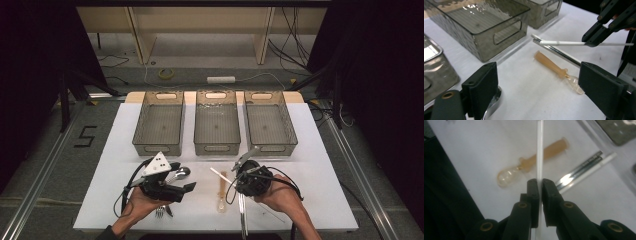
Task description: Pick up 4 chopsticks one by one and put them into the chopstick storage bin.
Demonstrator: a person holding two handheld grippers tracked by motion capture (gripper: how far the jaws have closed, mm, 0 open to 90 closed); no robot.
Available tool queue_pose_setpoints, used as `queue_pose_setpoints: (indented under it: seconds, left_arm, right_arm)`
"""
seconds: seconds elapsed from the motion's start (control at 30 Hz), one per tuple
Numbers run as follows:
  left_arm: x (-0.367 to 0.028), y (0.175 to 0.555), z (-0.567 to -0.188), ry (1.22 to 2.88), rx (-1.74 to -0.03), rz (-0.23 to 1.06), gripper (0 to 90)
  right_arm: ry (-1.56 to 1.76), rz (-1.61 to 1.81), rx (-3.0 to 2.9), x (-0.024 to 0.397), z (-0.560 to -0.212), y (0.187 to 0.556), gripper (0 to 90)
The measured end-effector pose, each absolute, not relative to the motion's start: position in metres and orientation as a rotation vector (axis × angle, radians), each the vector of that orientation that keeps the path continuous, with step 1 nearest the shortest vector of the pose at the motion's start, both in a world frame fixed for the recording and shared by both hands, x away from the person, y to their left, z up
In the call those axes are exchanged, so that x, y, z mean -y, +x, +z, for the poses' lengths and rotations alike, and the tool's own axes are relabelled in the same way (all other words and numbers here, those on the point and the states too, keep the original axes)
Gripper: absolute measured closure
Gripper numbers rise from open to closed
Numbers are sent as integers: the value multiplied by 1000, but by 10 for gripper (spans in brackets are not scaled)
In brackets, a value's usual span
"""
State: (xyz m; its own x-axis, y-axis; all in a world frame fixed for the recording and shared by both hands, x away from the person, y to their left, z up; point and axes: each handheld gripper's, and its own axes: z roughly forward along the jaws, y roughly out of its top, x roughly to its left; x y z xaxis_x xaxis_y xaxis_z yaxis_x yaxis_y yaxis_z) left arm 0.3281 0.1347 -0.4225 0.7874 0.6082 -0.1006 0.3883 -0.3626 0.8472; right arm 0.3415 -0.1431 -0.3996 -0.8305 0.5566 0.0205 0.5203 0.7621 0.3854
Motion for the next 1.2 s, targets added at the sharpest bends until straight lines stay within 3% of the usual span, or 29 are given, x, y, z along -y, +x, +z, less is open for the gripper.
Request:
queue_pose_setpoints:
  seconds: [0.6,0.93,1.2]
  left_arm:
    - [-109,323,-432,2234,-548,272,190]
    - [-99,311,-438,2342,-383,289,371]
    - [-95,306,-442,2386,-315,282,455]
  right_arm:
    - [616,579,-2971,110,-406,326,853]
    - [511,581,-3020,95,-411,319,853]
    - [487,594,-3029,92,-410,316,853]
